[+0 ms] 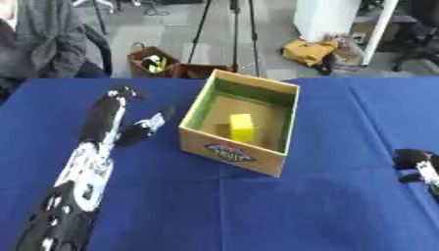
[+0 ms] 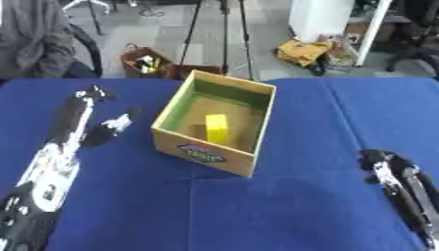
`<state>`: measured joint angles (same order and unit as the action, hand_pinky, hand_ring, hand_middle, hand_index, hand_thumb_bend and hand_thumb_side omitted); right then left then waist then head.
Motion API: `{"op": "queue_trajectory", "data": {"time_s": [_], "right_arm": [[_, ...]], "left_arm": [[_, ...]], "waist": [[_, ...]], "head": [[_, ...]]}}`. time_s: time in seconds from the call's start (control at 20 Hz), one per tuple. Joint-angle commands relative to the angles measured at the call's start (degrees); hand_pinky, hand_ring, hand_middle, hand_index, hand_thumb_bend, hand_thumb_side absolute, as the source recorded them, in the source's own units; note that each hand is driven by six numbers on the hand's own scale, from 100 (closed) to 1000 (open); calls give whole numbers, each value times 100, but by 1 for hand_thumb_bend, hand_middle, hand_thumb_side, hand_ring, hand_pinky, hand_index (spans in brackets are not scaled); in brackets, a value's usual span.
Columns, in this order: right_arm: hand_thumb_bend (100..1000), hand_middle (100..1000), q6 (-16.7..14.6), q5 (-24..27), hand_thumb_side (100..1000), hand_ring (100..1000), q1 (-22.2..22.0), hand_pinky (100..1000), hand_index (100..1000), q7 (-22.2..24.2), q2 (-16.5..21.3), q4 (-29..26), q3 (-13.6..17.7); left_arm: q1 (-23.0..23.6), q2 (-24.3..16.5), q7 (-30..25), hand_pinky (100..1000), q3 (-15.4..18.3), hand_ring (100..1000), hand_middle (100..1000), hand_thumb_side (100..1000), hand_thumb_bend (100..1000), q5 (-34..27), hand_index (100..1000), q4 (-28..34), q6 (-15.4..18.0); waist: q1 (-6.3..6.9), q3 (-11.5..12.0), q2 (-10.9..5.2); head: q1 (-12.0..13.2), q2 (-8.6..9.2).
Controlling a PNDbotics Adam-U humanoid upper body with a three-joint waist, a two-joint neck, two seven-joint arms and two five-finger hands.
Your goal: Pick up objects on the table and place them in the box.
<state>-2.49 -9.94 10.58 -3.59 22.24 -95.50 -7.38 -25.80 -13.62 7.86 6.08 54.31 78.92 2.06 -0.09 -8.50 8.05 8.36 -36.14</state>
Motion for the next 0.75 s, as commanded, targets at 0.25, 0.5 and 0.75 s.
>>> {"op": "queue_trajectory", "data": {"time_s": [0.25,0.5,0.75], "right_arm": [[100,656,-3,43,982,717,27,613,782,-9,73,-41,54],[100,656,-4,43,982,717,27,613,782,-5,73,-38,52],[100,656,-5,43,982,717,26,613,783,-4,72,-38,53]], "left_arm": [[513,-122,-197,678,-65,664,624,970,607,-610,688,890,-598],[639,-181,-379,676,-143,661,622,972,605,-1028,687,1216,-993],[708,-244,-435,674,-157,660,620,971,605,-1445,686,1326,-1132]], "waist": [[-8,-19,-98],[-1,-18,-95],[-2,-11,-94]], "head": [[-1,12],[0,6],[0,1]]}}
